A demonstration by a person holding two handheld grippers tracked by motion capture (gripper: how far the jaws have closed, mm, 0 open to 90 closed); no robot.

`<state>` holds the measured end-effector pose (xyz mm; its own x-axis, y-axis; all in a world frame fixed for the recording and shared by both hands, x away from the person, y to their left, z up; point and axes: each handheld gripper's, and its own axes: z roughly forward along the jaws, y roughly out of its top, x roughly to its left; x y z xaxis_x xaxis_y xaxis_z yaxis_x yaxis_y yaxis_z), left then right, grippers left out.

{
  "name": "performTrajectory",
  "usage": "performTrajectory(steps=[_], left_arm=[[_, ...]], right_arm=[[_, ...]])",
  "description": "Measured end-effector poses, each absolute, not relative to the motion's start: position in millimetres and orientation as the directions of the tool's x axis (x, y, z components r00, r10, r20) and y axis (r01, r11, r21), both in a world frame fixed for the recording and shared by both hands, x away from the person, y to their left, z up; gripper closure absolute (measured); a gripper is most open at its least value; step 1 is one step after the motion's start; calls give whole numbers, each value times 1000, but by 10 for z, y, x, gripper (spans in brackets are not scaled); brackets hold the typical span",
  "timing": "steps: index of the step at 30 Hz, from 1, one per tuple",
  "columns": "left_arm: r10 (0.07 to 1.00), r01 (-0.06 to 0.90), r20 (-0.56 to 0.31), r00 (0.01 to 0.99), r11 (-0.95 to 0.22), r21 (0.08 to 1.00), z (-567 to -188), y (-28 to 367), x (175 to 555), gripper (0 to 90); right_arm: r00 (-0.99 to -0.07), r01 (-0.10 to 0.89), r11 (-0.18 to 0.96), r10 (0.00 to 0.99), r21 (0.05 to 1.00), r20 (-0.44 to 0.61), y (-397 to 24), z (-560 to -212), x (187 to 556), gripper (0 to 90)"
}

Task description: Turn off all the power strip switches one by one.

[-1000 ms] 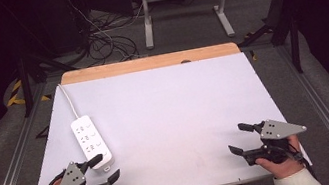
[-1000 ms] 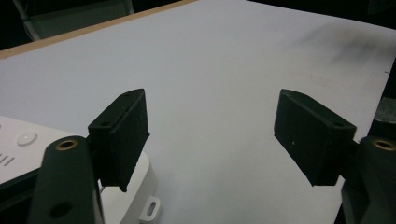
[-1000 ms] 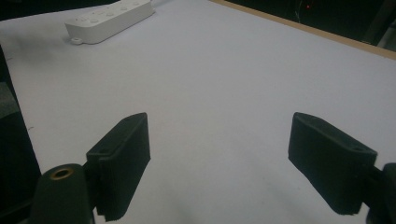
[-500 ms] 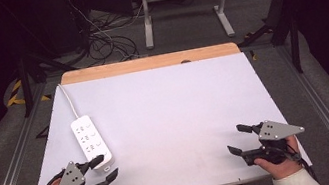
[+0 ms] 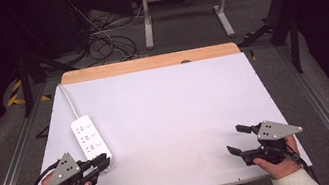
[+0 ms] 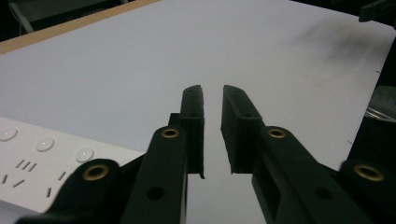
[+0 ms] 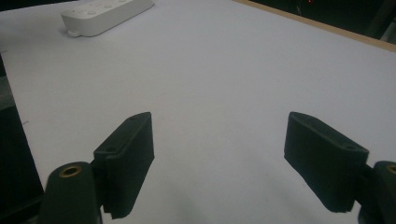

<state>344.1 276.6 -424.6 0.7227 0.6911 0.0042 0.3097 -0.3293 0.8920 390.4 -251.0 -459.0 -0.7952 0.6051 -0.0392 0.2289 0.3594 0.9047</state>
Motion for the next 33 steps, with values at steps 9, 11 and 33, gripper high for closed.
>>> performTrajectory(steps=[9,11,33], left_arm=[[702,378,-38,711,-336,863,-4211,2847,3601,900],[711,391,-38,702,-340,855,-4201,2881,3665,900],[730,506,-91,677,-372,778,-4287,2966,4044,900]], right_arm=[[-799,230,368,600,901,-41,-2500,-4597,3908,246],[-799,232,367,601,901,-39,-2498,-4599,3908,247],[-799,237,375,600,896,-40,-2499,-4611,3917,250]])
